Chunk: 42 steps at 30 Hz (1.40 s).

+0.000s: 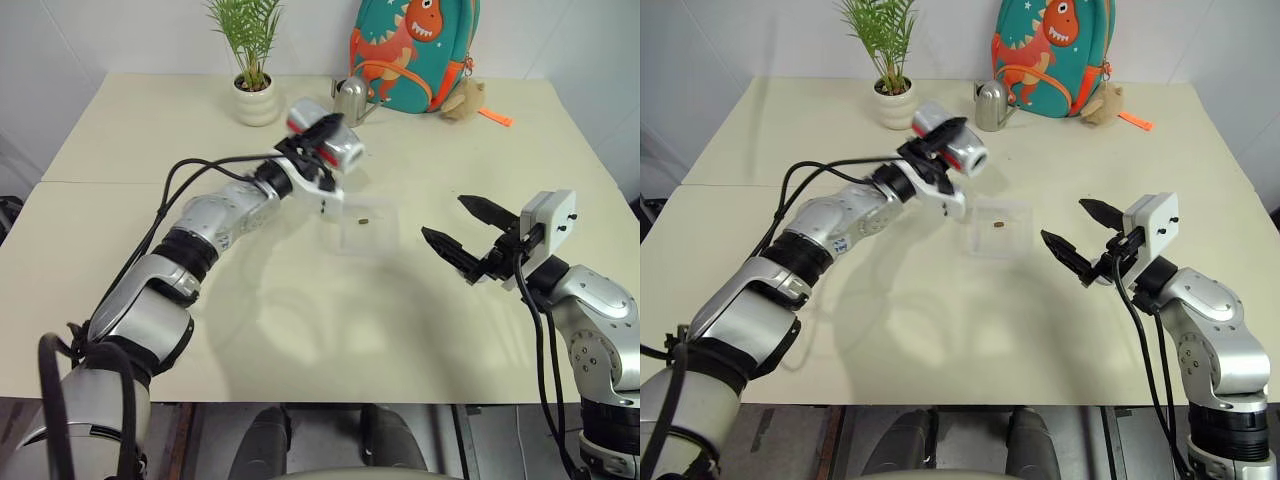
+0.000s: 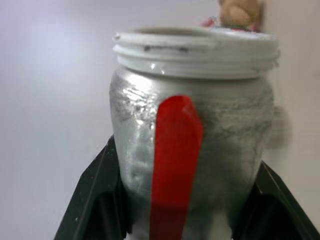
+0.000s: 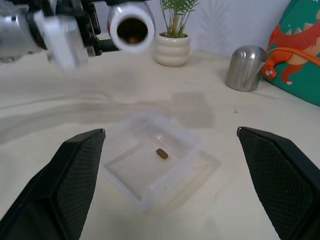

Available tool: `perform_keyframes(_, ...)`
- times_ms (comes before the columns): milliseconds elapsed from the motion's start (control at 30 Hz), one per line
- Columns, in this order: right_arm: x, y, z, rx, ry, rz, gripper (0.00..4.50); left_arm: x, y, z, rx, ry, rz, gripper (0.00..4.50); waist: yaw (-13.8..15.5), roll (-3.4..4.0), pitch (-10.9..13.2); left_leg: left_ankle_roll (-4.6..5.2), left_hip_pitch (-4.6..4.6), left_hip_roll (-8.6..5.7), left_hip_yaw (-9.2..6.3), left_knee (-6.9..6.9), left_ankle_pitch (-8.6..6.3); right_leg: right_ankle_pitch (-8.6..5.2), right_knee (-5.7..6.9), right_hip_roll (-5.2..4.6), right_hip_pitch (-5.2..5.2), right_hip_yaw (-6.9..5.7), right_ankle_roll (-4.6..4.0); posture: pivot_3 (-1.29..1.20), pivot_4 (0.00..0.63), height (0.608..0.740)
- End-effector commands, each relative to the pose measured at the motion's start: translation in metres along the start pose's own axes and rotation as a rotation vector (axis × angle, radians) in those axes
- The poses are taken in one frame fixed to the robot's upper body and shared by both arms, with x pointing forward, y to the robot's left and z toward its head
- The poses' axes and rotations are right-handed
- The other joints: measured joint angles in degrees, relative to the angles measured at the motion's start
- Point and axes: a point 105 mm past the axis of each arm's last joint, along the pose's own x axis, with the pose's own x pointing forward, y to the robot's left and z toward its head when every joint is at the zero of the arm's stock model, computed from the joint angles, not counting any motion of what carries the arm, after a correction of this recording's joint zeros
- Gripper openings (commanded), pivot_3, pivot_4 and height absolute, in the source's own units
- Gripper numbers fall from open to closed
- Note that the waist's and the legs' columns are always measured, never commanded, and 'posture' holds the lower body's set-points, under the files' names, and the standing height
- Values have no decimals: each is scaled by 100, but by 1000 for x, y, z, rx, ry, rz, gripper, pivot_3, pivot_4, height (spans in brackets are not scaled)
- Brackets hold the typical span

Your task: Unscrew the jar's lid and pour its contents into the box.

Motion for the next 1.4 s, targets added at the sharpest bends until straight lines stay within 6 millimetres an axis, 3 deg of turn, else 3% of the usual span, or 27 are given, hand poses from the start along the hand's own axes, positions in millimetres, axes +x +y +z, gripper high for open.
perform_keyframes(33, -3, 0, 2, -37, 10, 23, 4457, -7, 21, -25, -507, 114, 15, 1938, -6, 0, 0, 1, 0, 0, 0, 2, 0, 0, 1, 0, 0, 0, -1, 0, 150, 740)
perform_keyframes(167, -2, -2, 0, -48, 33, 50, 4457, -29, 2, -60, -1073, 307, -29, 1938, -21, 0, 0, 4, 1, 1, -1, 9, -1, 1, 11, 1, 1, 0, 0, 0, 150, 740)
perform_keyframes(267, -1, -3, -2, -59, 49, 71, 4457, -53, -4, -85, -1299, 420, 54, 1938, -71, 0, 0, 6, 6, 1, -1, 10, -1, 1, 21, 1, 2, 3, 0, 0, 150, 740)
perform_keyframes(367, 0, -4, -2, -68, 55, 91, 4457, -77, 1, -97, -1422, 406, 188, 1938, -146, -1, 0, 6, 10, 1, -2, 11, -1, 1, 28, 1, 2, 7, 0, 0, 150, 740)
perform_keyframes(567, 6, 3, -4, -98, 79, 182, 4457, -120, -16, -110, -1359, 441, 264, 1938, -143, -1, 0, 3, 40, 2, 4, 8, 1, 1, 37, 1, 18, 16, -2, 0, 150, 740)
perform_keyframes(667, 8, 9, -4, -102, 80, 221, 4457, -131, -19, -112, -1301, 442, 291, 1938, -136, -2, 0, 7, 44, 2, 4, 8, -2, 4, 38, 1, 21, 16, -7, 0, 150, 740)
perform_keyframes(933, 14, 11, -2, -100, 68, 236, 4457, -155, -33, -114, -1339, 421, 350, 1938, -120, -5, -2, 8, 45, 2, 2, 9, -2, 8, 39, 1, 22, 16, -12, 0, 150, 740)
perform_keyframes(967, 14, 11, -2, -99, 67, 237, 4500, -156, -34, -114, -1344, 419, 348, 2654, -124, -5, -2, 8, 45, 2, 3, 9, -2, 8, 40, 1, 22, 16, -12, 0, 150, 740)
perform_keyframes(1167, 15, 11, -1, -95, 63, 238, 4500, -166, -41, -117, -1341, 450, 339, 4388, -136, -5, -2, 12, 45, 2, 3, 6, -5, 8, 37, 1, 22, 16, -12, 0, 150, 740)
perform_keyframes(1400, 15, 16, -1, -85, 63, 246, 4500, -182, -42, -119, -1305, 489, 317, 4482, -148, -5, -2, 15, 47, 3, 4, 5, -7, 8, 37, 1, 22, 16, -12, 0, 150, 740)
